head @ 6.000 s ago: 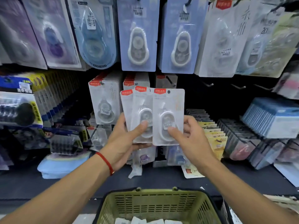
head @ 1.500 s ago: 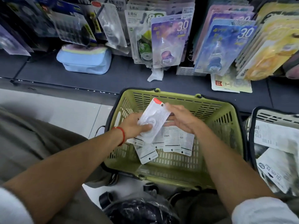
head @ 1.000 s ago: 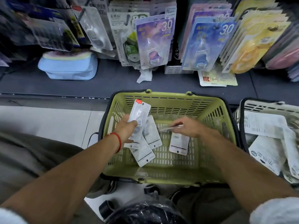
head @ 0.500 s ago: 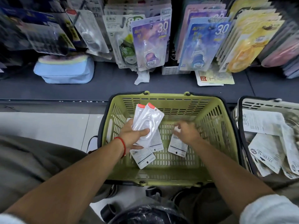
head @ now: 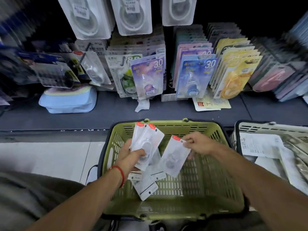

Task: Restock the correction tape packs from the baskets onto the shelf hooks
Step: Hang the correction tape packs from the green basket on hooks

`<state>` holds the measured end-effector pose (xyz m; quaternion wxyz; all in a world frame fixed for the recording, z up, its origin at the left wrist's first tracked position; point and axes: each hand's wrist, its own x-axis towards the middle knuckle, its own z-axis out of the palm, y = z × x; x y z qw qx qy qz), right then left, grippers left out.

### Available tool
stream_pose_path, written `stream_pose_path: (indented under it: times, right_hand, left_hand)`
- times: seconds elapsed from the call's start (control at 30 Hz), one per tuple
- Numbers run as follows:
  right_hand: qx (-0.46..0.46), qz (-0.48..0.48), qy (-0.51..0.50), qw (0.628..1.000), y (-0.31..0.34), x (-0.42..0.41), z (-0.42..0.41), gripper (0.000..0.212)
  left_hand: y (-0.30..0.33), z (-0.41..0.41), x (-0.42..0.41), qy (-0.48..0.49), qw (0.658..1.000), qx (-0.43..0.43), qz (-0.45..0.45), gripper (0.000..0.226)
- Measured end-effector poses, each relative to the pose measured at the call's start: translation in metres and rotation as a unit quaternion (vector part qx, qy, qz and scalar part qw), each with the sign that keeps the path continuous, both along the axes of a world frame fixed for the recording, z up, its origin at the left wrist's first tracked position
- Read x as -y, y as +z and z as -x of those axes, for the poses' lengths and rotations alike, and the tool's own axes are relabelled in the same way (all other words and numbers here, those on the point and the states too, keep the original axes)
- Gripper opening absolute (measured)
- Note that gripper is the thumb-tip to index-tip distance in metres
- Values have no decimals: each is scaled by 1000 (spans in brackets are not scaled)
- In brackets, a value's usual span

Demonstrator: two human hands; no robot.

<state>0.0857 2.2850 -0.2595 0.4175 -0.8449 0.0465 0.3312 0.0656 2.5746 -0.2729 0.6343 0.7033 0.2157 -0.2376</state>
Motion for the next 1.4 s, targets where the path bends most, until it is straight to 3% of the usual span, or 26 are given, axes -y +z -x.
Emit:
stream_pose_path:
  times: [0.1,0.17,0.27,0.4,0.47,0.53,0.63,0.7,0.8,0.9,0.97,1.1,1.23,1.33,1.4]
  right_hand:
    - [56,-79,-41,995,68,18,-8,18]
    - [75,-173,-64,980,103,21,-5,19]
    - [159,-214,-114,957,141,9,-4,16]
    - [317,-181,-239,900,179,-10,-20,5]
    - [378,-194,-309,851,196,-17,-23,11]
    - [436,-172,-323,822,211,-26,-20,27]
    - [417,-217,-283,836,223,-45,-17,45]
    - [417,-250,-261,834,227,-54,-20,39]
    - [449,-301,-275,795,241,-57,-31,40]
    - [497,-272,-312,763,254,-50,-47,32]
    - [522,-239,-306,759,258,-44,-59,25]
    - [521,-236,-280,771,260,-38,-75,23]
    - [522,-249,-276,767,259,-37,-79,26]
    - [530,-255,-291,755,259,-45,-83,33]
    - [537,-231,-305,752,258,-50,-87,26]
  left_hand:
    - [17,2,11,23,998,56,16,40]
    - [36,0,23,27,994,56,93,31]
    - [78,-5,46,-5,973,56,222,17]
    - [137,-15,64,-45,948,142,282,59]
    - [166,-26,65,-46,939,180,288,62]
    - [196,-39,64,-49,930,223,287,60]
    - [234,-59,62,-61,916,286,273,61]
    - [252,-70,59,-67,911,313,259,67]
    - [267,-86,49,-77,904,343,244,60]
    - [266,-96,36,-35,888,439,132,49]
    - [262,-100,27,6,868,494,59,48]
    - [262,-103,18,10,835,549,30,47]
    - [266,-104,14,21,818,574,16,48]
    - [269,-103,14,58,834,548,32,65]
    - [270,-103,17,70,840,532,74,64]
